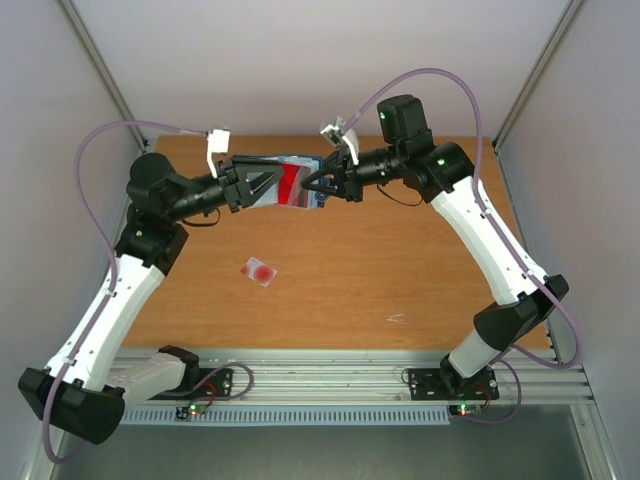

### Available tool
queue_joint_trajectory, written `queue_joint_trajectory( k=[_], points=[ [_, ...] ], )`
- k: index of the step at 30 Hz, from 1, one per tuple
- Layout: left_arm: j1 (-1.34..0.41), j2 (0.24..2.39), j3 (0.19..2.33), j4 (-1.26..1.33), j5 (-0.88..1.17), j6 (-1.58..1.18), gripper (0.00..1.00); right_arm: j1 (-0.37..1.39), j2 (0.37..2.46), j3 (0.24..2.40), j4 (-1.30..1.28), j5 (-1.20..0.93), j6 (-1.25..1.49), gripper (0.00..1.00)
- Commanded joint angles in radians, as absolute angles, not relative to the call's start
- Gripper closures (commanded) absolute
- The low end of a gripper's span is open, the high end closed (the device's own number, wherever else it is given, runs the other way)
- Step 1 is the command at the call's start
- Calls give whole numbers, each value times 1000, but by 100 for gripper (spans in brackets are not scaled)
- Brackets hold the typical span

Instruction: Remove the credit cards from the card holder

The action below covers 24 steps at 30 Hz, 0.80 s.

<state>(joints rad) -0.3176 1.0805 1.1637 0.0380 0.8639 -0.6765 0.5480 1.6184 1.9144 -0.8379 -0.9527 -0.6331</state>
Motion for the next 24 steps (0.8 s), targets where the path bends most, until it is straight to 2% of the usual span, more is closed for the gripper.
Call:
queue_joint_trajectory(
  k=[1, 7, 11, 16, 24],
  points=[
    [-371, 1104, 1157, 164, 966, -636, 59, 572, 1591, 1953, -807, -1033, -650, 99],
    [-386, 1143, 1177, 268, 1044, -723, 56, 589, 1592, 1958, -825, -1034, -698, 99],
    [-421, 1161, 1188, 295, 1140, -769, 60, 586, 1591, 1958, -788, -1001, -681, 99],
    [-400, 1150, 1195, 59, 1108, -623, 62, 557, 1552, 1915, -643, -1007, -594, 99],
    [-360, 1135, 1203, -169, 923, -410, 62, 558, 1538, 1910, -713, -1056, -650, 99]
  ],
)
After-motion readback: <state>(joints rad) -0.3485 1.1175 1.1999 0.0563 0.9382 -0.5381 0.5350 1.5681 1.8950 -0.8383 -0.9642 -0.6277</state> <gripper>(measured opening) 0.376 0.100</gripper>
